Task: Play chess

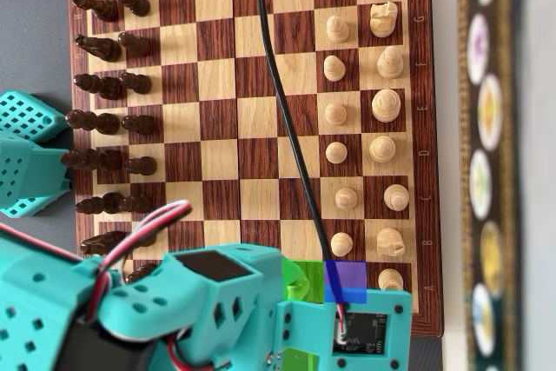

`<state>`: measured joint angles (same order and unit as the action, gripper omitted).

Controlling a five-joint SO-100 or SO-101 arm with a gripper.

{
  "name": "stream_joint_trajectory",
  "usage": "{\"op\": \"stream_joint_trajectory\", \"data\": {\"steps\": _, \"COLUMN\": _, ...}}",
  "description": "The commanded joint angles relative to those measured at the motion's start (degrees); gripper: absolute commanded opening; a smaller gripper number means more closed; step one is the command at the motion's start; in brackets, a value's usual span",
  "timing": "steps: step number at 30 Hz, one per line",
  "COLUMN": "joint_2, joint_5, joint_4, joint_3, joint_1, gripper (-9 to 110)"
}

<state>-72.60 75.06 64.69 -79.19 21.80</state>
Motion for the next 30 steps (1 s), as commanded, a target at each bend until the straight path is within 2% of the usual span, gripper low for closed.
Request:
{"op": "stream_joint_trajectory", "data": {"steps": 1, "joint_2": -0.4, "joint_5": -0.1, "joint_4": -0.7, "joint_3": 0.5, "joint_1": 0.3, "gripper": 6}}
{"op": "stream_joint_trajectory", "data": {"steps": 30, "joint_2": 0.8, "joint_5": -0.1, "joint_4": -3.9, "joint_3": -2.6, "joint_1": -0.2, "gripper": 6}}
